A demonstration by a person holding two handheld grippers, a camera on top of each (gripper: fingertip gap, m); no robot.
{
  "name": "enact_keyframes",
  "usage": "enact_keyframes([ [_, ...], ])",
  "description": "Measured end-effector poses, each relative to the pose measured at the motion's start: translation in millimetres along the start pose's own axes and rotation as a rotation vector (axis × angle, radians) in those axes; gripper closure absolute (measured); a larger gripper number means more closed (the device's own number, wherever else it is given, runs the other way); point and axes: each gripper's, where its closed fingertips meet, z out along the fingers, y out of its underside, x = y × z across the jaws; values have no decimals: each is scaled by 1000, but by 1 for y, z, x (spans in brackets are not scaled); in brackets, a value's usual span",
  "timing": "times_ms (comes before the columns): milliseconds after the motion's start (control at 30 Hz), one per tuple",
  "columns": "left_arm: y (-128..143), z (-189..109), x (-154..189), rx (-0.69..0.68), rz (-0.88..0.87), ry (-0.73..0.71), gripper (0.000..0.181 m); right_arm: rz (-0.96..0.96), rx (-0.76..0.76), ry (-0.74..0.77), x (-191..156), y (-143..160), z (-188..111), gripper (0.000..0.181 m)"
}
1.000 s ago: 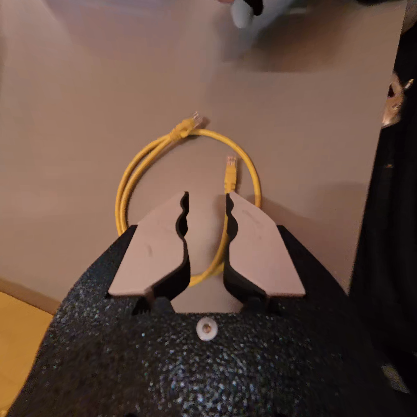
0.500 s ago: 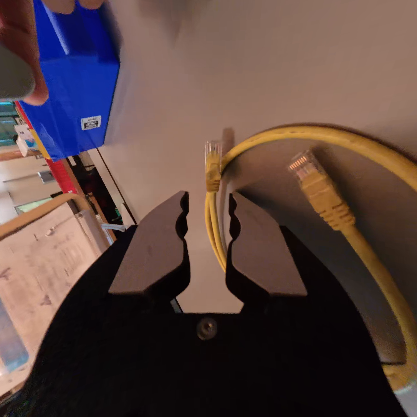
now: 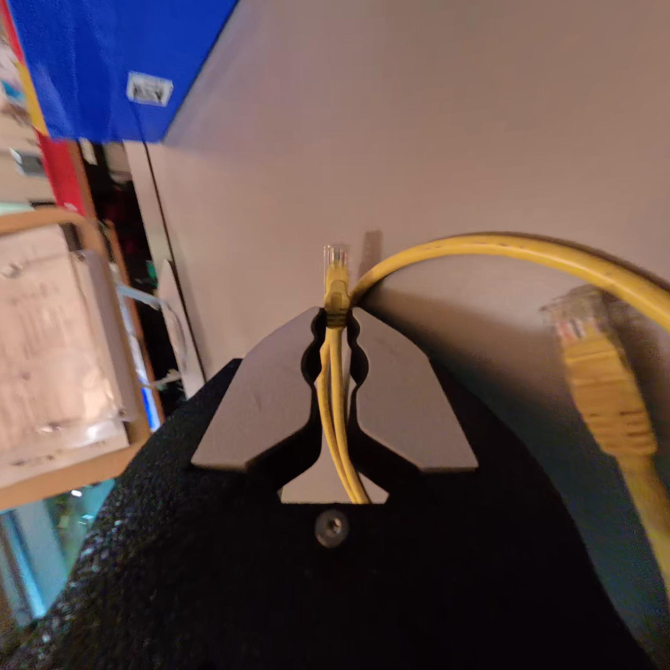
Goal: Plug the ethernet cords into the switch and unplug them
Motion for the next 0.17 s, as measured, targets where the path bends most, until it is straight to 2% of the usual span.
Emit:
enact_keyframes([
  [67,2,-7,-2,-24,-125,120,171,-9,-30,-22,-4,5,2,106],
  [167,-1,-34,-3,-94,-368,422,171,-35,-82,-50,-9,14,6,106],
])
